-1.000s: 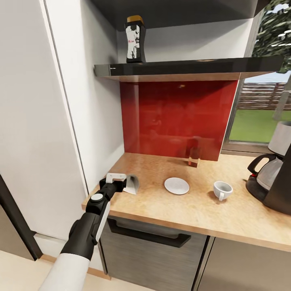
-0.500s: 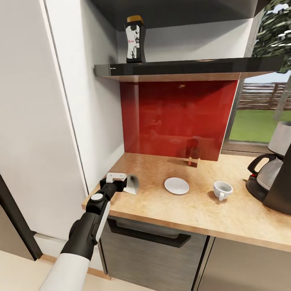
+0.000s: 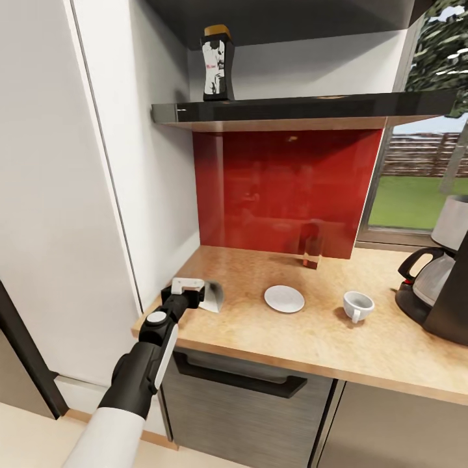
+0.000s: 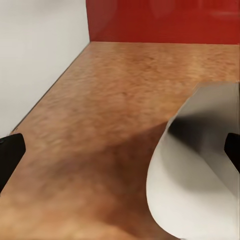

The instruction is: Set up a coffee station on the kitchen countertop: keep the coffee maker on the countertop, move the bottle of coffee from the kitchen shelf to the counter next to the coffee maker, place a paper coffee filter on top of the coffee maker, put the saucer next to the coffee maker with the coffee cup on the saucer, and place the electric kettle next to the coffee maker.

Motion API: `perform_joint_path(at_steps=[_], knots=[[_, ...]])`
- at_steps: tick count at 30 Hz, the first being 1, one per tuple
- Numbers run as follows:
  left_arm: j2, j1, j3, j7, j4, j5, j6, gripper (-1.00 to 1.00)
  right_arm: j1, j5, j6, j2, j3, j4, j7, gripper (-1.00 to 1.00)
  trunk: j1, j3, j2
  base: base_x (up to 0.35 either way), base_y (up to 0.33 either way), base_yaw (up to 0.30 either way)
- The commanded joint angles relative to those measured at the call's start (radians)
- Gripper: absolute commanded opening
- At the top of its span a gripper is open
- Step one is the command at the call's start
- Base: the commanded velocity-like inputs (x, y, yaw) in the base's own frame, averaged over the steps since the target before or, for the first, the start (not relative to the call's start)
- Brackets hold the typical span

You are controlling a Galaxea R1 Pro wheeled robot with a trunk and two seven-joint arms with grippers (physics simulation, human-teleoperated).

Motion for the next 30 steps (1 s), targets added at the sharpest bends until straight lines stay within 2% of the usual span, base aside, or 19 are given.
perform_joint_path(at_steps=[1,11,12,23,30], knots=[[0.0,0.0,-0.003,0.001,0.005,-0.01,-0.001,1.0,-0.001,0.001,-0.003,0.0,0.005,0.002,0.0,1.0,0.0,-0.001,-0.001,0.0,0.0,0.0],[0.0,0.0,-0.007,0.0,0.053,-0.015,-0.057,1.0,-0.002,0.002,-0.003,0.0,0.005,0.004,0.0,1.0,0.0,-0.001,-0.001,0.0,0.0,0.0],[0.0,0.0,-0.007,0.0,0.056,-0.015,-0.081,1.0,-0.002,0.002,-0.003,0.0,0.005,0.004,0.0,1.0,0.0,-0.001,-0.001,0.0,0.0,0.0],[0.0,0.001,-0.006,-0.004,0.07,-0.015,-0.094,1.0,-0.002,0.002,-0.003,0.0,0.004,0.005,0.0,1.0,0.0,-0.001,-0.001,0.0,0.0,0.0],[0.0,0.001,-0.008,-0.004,0.108,-0.015,-0.131,1.0,-0.002,0.002,-0.003,0.0,0.005,0.004,0.0,1.0,0.0,-0.001,-0.001,0.0,0.0,0.0]])
